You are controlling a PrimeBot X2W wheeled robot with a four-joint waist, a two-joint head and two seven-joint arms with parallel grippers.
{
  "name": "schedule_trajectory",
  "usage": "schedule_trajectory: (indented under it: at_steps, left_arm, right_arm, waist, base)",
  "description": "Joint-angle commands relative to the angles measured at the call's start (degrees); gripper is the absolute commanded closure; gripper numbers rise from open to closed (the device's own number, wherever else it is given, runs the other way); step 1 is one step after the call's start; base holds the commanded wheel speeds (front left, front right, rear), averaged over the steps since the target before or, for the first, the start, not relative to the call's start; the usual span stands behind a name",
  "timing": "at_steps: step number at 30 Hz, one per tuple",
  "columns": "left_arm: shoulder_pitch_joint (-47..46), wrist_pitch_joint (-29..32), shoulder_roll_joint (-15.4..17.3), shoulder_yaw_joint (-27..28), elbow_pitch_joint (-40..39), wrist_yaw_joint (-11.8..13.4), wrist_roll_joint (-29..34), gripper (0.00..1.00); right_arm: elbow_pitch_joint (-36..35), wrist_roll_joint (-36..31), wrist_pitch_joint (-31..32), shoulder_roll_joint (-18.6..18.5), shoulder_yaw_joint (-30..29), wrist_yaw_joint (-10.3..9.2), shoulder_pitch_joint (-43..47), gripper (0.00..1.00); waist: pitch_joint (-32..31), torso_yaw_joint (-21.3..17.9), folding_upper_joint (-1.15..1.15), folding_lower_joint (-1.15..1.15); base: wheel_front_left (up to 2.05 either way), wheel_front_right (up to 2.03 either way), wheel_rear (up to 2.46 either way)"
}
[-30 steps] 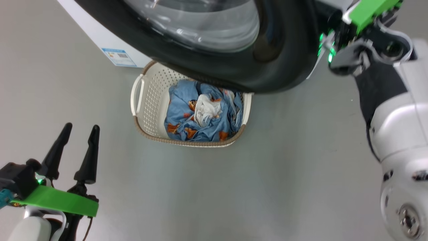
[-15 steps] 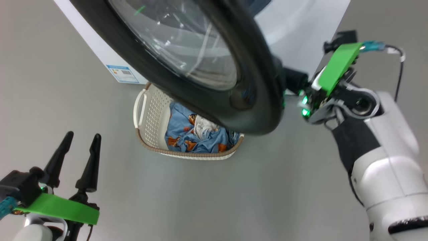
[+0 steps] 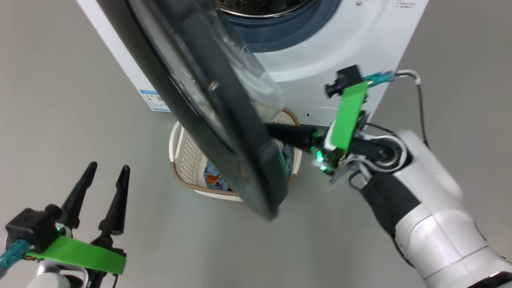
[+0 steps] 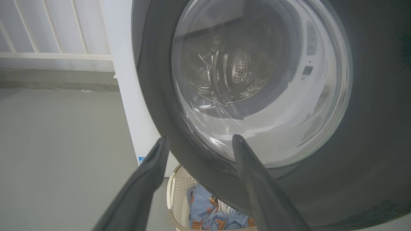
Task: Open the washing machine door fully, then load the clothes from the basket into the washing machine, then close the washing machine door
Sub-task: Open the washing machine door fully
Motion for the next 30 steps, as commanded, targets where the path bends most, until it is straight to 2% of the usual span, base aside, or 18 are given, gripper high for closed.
schedule_trajectory:
  at_steps: [1, 8, 30]
  left_arm:
    - [-0.7, -0.4, 1.5, 2.1, -1.6, -0.1, 0.6, 0.0]
    - [-0.2, -0.4, 1.0, 2.9, -1.1, -0.1, 0.8, 0.0]
    - [0.0, -0.4, -0.1, 4.5, -0.1, -0.1, 1.3, 0.0]
  right_arm:
    - [-2.2, 1.8, -0.7, 2.1, 3.7, 0.18, 1.4, 1.0]
    - [-3.4, 6.9, -3.3, 2.1, 12.6, 0.18, 1.8, 1.0]
    - [-8.8, 18.5, -12.5, 2.1, 28.5, 0.18, 1.9, 1.0]
  waist:
    - [-0.4, 0.6, 0.0, 0.0]
    - [-1.2, 1.8, 0.0, 0.0]
    - [-2.6, 2.0, 0.0, 0.0]
  base:
    - [0.0, 0.0, 0.0]
    - [0.0, 0.0, 0.0]
    - [0.0, 0.0, 0.0]
